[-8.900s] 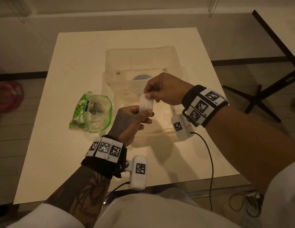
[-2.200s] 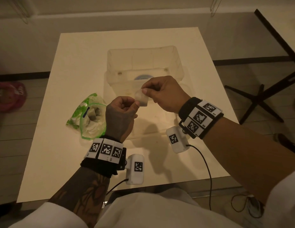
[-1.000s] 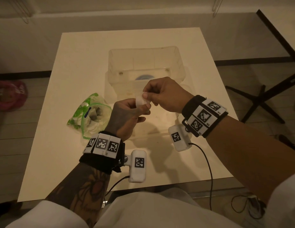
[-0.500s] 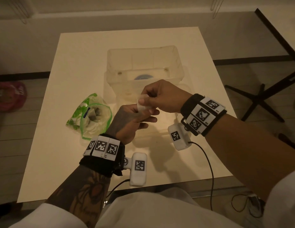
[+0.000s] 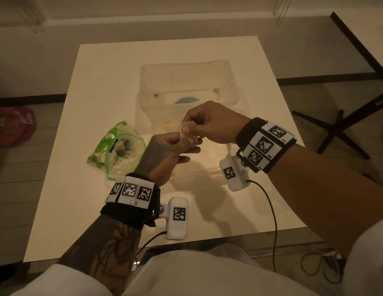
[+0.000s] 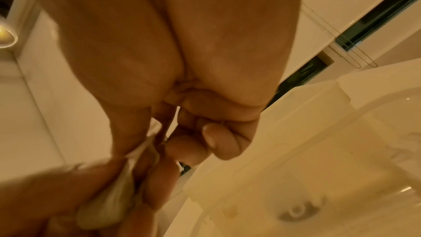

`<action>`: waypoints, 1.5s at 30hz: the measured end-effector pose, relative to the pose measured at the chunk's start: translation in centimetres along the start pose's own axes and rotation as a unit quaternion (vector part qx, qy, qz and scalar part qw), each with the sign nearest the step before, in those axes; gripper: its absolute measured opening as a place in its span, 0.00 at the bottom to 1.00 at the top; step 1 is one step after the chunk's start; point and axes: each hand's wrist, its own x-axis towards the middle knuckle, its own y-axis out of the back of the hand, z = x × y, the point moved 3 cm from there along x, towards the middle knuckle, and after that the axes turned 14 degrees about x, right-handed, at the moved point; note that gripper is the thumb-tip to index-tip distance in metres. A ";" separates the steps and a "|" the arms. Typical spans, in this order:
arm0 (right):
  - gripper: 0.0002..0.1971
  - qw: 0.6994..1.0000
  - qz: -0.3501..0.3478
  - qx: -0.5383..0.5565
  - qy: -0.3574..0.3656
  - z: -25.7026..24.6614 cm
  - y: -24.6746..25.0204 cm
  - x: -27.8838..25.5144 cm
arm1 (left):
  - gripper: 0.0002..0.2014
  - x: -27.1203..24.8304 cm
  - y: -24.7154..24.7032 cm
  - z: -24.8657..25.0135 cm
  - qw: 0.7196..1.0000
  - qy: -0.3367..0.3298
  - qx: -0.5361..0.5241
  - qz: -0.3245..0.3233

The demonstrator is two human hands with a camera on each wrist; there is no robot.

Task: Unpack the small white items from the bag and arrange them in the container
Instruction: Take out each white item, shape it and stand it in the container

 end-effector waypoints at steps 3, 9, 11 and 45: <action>0.08 1.000 0.003 -0.006 -0.003 0.2 0.0 0.1 | 0.09 0.0 -0.2 0.0 1.000 0.008 0.017 -0.007; 0.06 0.999 0.034 -0.007 -0.004 0.5 0.6 -0.1 | 0.08 0.2 -0.1 -0.1 1.000 0.020 -0.003 -0.005; 0.06 0.999 0.042 -0.012 -0.005 0.5 0.8 -0.1 | 0.05 0.3 -0.3 -0.2 1.000 0.023 0.003 0.013; 0.02 0.994 0.046 -0.085 -0.047 1.0 3.5 0.1 | 0.09 1.8 -1.8 -0.7 0.998 0.038 0.034 0.023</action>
